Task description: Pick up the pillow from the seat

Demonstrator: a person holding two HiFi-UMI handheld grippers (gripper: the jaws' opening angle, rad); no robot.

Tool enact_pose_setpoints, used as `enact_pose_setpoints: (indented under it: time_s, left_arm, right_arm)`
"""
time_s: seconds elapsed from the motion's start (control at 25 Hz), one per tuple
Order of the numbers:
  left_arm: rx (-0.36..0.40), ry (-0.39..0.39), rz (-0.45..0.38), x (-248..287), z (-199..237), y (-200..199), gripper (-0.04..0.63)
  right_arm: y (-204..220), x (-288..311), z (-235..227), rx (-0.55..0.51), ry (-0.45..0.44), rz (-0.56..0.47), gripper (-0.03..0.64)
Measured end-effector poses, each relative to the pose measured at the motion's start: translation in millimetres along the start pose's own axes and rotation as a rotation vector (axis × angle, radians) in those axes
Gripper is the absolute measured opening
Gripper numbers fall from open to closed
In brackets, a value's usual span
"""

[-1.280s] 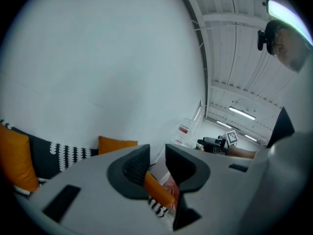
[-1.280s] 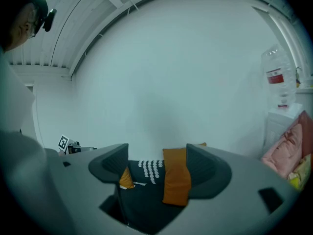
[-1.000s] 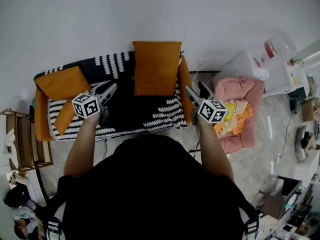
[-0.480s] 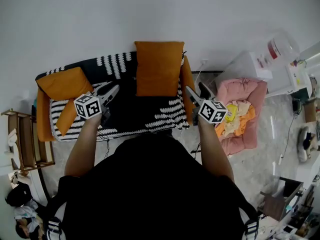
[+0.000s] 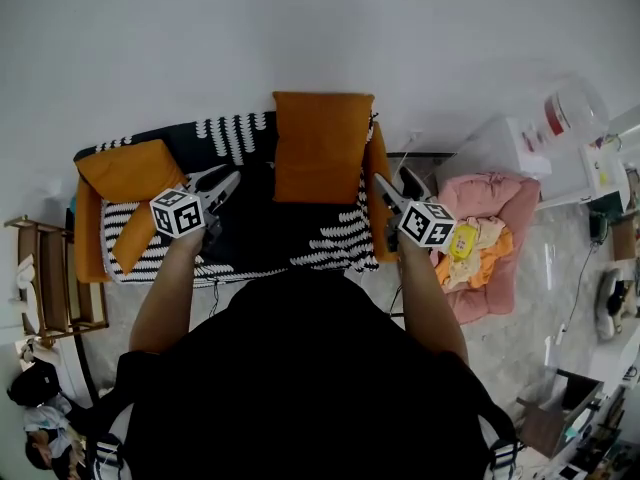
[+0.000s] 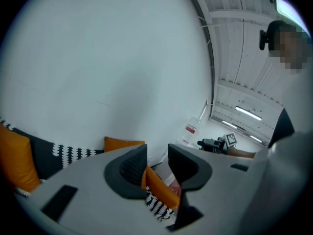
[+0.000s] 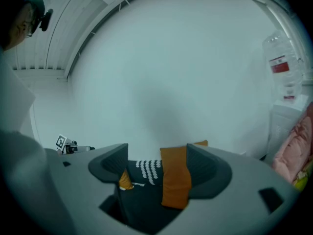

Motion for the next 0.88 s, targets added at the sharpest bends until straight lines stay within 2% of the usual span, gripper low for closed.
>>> enact_pose_setpoints:
  time_s: [0.88]
  left_arm:
    - [-0.084, -0.078, 0.028, 78, 31, -13, 0.166]
  right_arm:
    - [-15, 74, -90, 0.022, -0.028, 0.141, 0.377]
Point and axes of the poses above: the fingertips, and each gripper's own axes: x forward along the fingers, z to its left, y out of its underside, the point moved 3 cm from there along -x, backward along the fingers, and after that the axes turned 9 degrees about z, right-handed, at the moved point
